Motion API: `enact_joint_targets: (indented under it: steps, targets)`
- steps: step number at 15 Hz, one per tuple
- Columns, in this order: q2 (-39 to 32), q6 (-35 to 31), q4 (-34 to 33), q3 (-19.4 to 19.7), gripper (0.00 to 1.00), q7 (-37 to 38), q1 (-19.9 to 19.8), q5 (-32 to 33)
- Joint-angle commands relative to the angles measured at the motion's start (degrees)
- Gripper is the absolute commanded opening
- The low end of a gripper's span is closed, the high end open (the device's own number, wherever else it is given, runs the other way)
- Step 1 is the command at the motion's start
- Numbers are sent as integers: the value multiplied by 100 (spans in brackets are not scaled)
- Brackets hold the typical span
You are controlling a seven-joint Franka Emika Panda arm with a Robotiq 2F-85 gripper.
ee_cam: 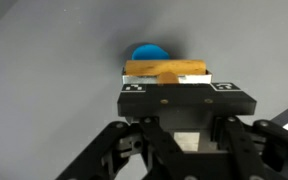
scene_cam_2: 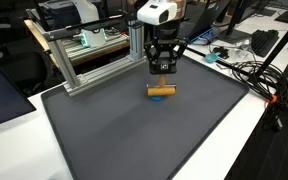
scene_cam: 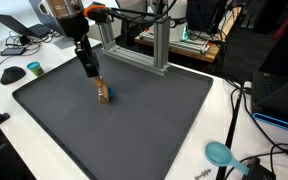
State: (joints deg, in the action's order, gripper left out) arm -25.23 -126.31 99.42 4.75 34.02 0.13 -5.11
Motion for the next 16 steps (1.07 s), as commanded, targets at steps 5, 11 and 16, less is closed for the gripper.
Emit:
enact_joint_targets:
  steps: [5,11,16]
  targets:
    - [-156,139,-131,122,22,593,-4,-153]
    - [-365,243,-225,91,22,645,-35,-185]
    - [-531,104,-274,87,22,520,-99,-200]
